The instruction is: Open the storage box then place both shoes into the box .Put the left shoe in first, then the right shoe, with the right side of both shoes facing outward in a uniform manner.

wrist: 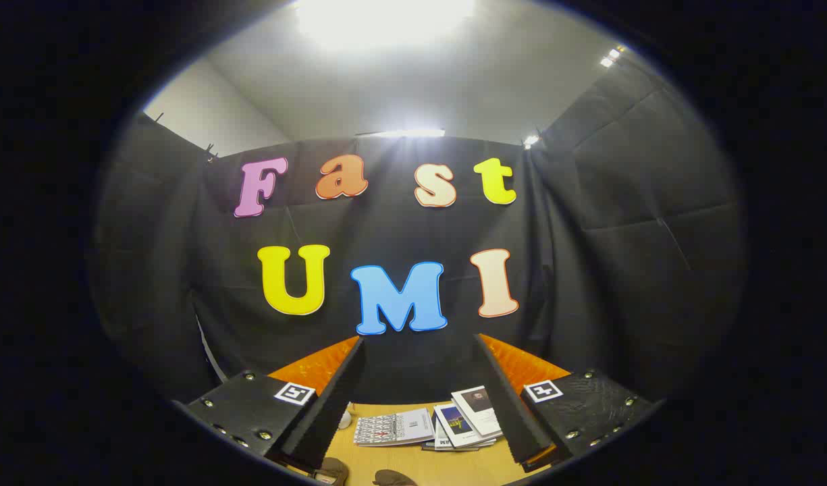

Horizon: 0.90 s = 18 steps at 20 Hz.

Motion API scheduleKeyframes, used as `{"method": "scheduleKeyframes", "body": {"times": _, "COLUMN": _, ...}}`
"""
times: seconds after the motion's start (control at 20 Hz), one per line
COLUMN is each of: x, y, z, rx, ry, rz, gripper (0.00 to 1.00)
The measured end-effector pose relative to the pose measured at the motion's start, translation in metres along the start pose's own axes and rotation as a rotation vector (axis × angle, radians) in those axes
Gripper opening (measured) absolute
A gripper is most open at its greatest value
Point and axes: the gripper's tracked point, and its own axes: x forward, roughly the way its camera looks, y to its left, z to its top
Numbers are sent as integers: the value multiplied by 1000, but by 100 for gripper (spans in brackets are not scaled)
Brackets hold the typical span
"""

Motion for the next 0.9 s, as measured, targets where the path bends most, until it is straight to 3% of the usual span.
{"method": "scheduleKeyframes", "body": {"times": 0.9, "x": 6, "y": -6, "z": -14, "rx": -1, "ry": 31, "rz": 2, "gripper": 97}}
